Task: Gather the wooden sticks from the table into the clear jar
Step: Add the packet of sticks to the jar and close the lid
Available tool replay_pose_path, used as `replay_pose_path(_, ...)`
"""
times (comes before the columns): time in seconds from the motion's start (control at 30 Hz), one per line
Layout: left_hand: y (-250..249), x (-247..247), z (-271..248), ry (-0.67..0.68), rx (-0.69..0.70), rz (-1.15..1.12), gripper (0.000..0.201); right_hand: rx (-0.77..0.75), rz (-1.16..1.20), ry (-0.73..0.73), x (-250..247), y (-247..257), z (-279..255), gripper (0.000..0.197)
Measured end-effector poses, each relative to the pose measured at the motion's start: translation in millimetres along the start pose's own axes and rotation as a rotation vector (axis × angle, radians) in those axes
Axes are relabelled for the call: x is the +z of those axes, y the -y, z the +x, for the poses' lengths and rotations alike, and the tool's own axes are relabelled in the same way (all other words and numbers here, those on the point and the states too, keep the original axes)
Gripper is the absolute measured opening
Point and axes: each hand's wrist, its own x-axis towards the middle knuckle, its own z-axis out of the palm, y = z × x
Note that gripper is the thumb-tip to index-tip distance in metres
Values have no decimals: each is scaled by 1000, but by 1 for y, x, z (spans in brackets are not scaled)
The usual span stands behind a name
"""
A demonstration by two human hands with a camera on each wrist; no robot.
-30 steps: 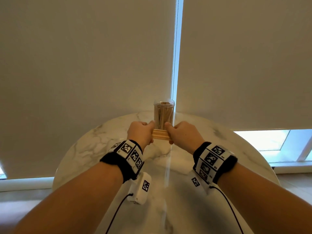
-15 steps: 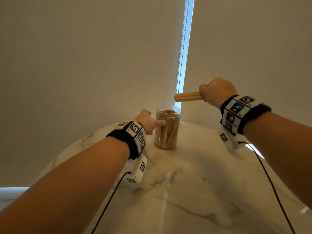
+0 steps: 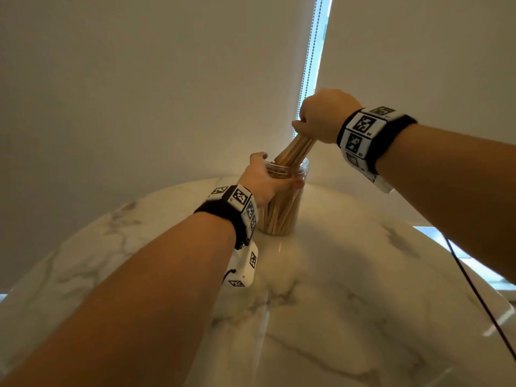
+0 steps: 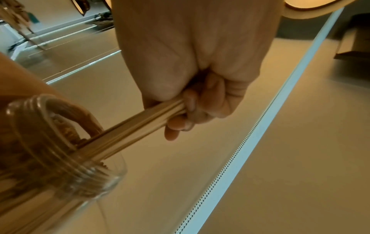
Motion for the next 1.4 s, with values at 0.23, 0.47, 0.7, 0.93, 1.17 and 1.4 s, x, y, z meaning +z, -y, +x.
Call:
replay_pose_path(0.23,4,0,2,18,4,-38,117,-62,36,111,-9,11,14,40)
replay_pose_path(0.47,8,0,3,7,12,-24,115,-102,1,193,-9,24,15,33)
replay_pose_path(0.7,9,-2,4,6,16,3,117,-104,32,224,14,52,6,31)
replay_pose_path(0.93,11,0,4,5,25,-31,117,12,351,380,12,34,10,26)
replay_pose_path(1.17,9,0,2,12,1,-42,117,2,403,346,20,41,-4,27)
replay_pose_path(1.4,4,1,-1,12,-19,-80,111,52,233,280,18,57,-24,37)
